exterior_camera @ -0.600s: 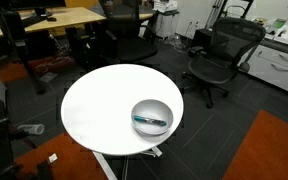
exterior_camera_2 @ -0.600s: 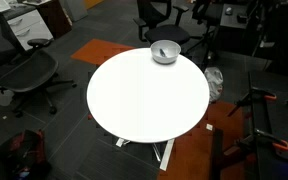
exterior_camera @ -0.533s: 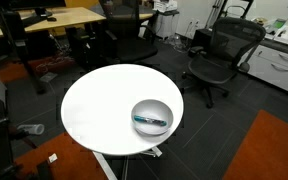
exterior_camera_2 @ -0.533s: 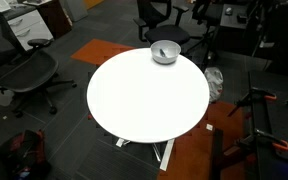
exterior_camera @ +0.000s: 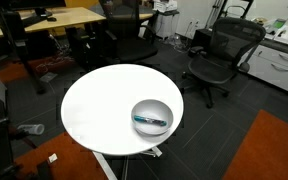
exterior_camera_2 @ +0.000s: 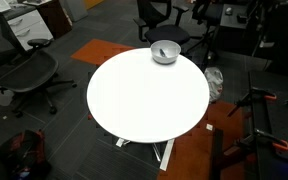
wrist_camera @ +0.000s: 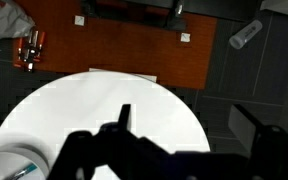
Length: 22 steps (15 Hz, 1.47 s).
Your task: Pick the marker and put it on the table
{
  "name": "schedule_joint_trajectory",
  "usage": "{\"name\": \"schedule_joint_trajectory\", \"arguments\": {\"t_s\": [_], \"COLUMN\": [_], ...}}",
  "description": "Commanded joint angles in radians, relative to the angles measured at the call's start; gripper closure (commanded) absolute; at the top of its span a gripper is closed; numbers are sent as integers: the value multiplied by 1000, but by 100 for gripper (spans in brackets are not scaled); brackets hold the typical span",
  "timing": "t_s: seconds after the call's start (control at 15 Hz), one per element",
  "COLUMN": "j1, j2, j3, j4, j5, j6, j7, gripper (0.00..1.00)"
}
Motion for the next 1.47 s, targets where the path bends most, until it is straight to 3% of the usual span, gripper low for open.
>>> {"name": "schedule_joint_trajectory", "arguments": {"t_s": [0.0, 0.47, 0.8, 1.07, 1.4], "j1": [-24, -145, -247, -275, -218], "j2": [30, 179, 356, 504, 677], "j3": [11, -10, -45, -93, -196], "j4": [37, 146, 232, 311, 445], "j5": [-3, -106, -184, -283, -328], "j6": [65, 460, 664, 736, 673], "j7": [25, 180, 369, 605, 893], "gripper": [0, 0, 0, 0, 0]}}
